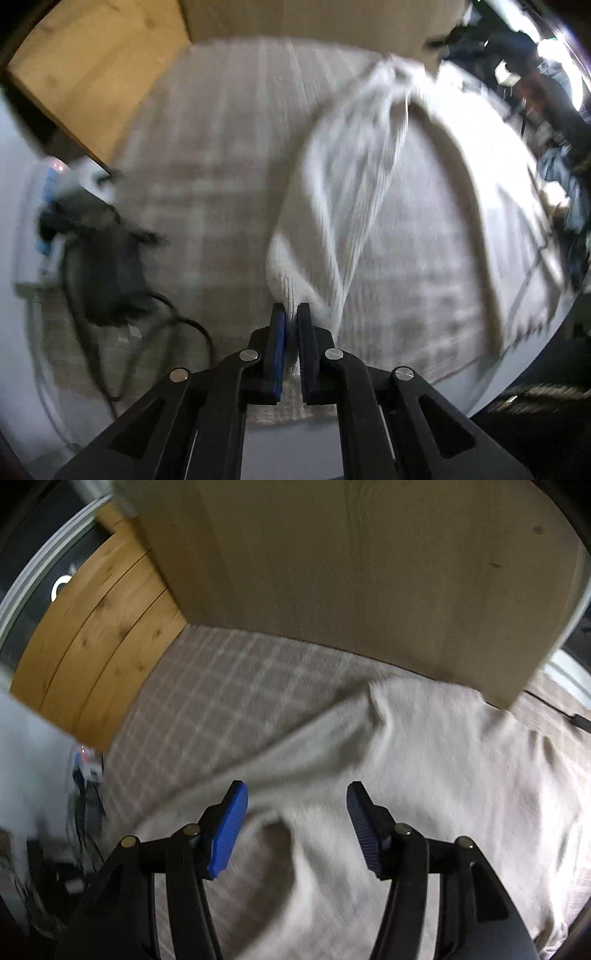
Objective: Fold clothes
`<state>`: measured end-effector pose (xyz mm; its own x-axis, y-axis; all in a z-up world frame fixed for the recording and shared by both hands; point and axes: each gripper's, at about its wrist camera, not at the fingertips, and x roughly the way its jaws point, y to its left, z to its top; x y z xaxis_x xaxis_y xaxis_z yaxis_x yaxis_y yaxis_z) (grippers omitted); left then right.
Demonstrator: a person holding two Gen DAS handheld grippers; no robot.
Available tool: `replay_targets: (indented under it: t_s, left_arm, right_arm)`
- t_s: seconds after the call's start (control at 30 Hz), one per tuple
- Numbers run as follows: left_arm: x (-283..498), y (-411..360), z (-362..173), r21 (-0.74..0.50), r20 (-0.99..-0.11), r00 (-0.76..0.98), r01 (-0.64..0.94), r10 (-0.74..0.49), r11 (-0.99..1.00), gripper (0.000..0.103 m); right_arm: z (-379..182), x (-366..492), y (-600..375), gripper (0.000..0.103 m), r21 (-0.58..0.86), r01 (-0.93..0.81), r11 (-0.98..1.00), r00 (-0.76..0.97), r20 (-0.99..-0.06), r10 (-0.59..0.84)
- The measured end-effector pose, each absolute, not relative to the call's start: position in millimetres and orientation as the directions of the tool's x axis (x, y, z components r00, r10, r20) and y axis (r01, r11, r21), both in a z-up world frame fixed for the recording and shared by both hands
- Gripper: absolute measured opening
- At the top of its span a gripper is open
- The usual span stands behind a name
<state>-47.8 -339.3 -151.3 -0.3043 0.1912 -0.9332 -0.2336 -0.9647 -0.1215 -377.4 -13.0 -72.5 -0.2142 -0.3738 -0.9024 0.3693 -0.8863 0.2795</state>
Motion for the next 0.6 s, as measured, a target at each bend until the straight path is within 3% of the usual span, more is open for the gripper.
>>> replay_targets:
  t_s: [0.27, 0.6]
  left_arm:
    - [-56.2, -343.7, -102.3, -0.179, -0.877, -0.396, -0.256, 0.272, -0.95, 0.005]
    - [-38.3, -345.8, -89.7, -0.216, -0.863, -0.385, -0.304, 0.327, -0.928, 0.005]
  right_arm:
    - [-125.6, -428.8, -67.7, 0.055, 0.203, 0.281, -0.938, -0.062, -0.972, -0.228]
    - [-159.6, -446.5, -92.5, 0.055, 0.095, 0.246, -0.965, 0.043, -0.995, -0.087]
